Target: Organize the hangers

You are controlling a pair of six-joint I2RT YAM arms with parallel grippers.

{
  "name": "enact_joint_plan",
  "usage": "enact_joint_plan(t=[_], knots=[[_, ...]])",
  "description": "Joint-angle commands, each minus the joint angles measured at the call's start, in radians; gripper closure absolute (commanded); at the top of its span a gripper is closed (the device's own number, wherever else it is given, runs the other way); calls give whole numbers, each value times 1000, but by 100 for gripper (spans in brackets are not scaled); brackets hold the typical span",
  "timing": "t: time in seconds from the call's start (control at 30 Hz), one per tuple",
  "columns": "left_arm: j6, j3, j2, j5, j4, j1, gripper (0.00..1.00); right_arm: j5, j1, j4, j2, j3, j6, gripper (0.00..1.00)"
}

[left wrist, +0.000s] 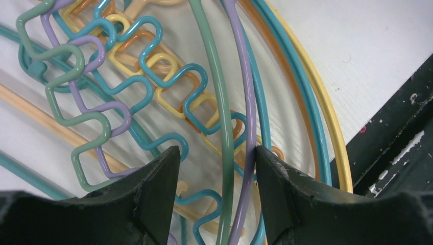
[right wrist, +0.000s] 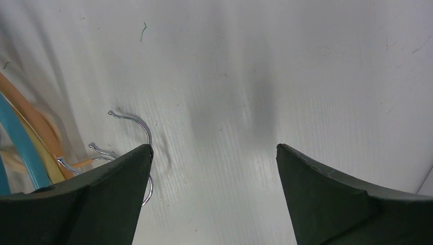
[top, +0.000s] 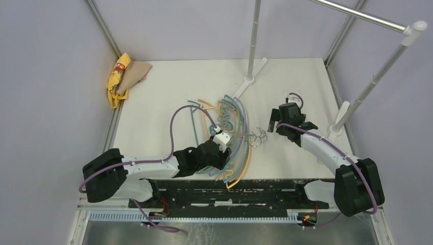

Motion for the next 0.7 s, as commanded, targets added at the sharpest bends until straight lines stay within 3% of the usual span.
enact_joint_plan(t=[0.0, 0.4, 0.67], knots=[[11, 45, 13, -70, 46, 2, 38, 18, 3, 44, 13, -10, -5, 0], [-11, 36, -119, -14, -3, 2, 35, 11, 4, 71, 48, -18, 2, 0], [8, 24, -65, -71, 11, 2, 36, 12, 4, 72, 57, -17, 2, 0]])
